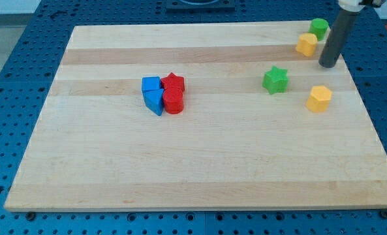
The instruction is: Slide the yellow heart towards the green circle
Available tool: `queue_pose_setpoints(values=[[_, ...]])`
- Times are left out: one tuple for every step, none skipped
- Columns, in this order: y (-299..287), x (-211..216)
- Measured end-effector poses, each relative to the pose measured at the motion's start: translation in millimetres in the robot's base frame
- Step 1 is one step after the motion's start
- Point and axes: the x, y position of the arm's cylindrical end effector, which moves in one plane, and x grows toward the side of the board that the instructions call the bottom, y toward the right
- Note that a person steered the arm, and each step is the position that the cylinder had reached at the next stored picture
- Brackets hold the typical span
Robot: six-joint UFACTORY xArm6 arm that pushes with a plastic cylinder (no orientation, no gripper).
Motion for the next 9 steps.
queue_pose_setpoints(values=[[0, -24], [0, -53], [0, -64], [0, -54], [-2, -37], [-33, -32], [-71, -32], [-95, -32], [-101, -35]])
